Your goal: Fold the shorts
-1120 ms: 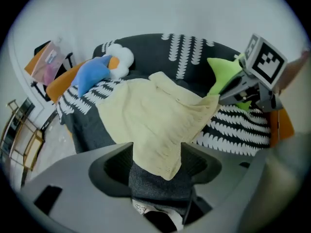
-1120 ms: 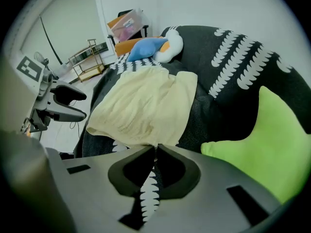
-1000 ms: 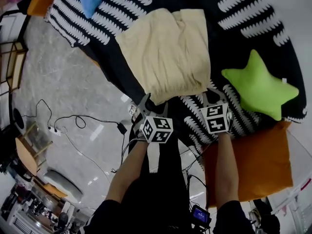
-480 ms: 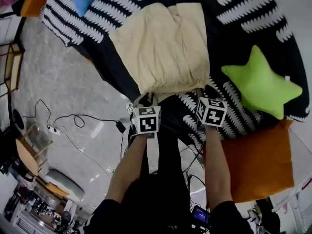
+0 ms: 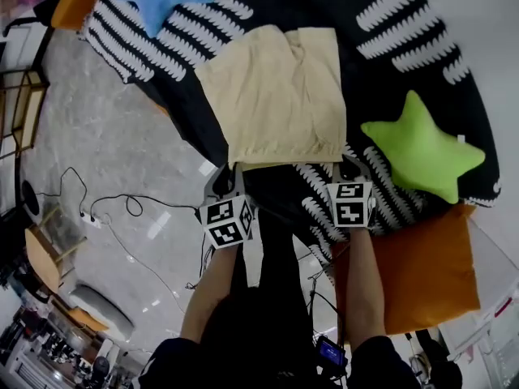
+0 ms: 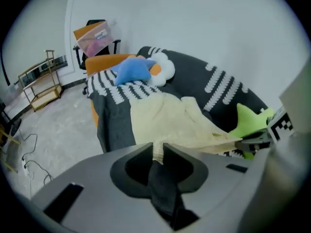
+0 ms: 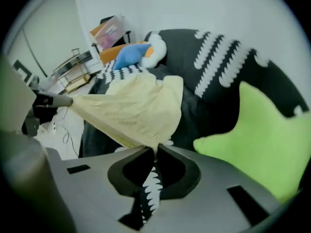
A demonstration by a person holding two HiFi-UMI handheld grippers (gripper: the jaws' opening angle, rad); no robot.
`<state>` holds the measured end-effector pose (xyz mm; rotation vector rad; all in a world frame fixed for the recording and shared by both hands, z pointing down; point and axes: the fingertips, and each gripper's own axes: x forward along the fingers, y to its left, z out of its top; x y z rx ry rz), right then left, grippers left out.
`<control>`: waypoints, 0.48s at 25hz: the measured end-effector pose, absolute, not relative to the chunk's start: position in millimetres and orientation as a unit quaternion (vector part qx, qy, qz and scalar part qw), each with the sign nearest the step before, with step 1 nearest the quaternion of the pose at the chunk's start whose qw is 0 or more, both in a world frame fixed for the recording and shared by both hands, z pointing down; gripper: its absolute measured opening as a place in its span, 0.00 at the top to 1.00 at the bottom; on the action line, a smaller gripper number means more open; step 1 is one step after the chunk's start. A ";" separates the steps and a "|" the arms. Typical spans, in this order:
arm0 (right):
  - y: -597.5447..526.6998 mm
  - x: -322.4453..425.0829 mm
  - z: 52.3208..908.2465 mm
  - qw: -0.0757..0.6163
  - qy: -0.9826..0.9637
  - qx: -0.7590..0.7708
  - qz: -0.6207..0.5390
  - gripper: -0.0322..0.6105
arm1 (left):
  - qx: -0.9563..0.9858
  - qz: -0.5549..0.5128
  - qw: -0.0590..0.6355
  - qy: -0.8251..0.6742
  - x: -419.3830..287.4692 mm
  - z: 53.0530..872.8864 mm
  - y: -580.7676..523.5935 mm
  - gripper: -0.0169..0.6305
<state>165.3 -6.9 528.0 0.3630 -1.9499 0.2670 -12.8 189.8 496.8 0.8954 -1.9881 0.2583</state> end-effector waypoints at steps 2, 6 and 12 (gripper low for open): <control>-16.4 151.3 488.8 0.535 -0.831 0.129 0.079 0.89 | 0.383 0.086 0.428 -0.814 -30.9 454.7 176.2 0.88; -50.1 112.0 366.2 0.492 -0.861 0.130 0.020 0.89 | 0.430 0.030 0.366 -0.825 -66.8 334.4 138.7 0.93; -95.5 58.3 158.7 0.421 -0.896 0.127 -0.067 0.89 | 0.482 -0.037 0.286 -0.827 -109.6 146.1 101.6 0.94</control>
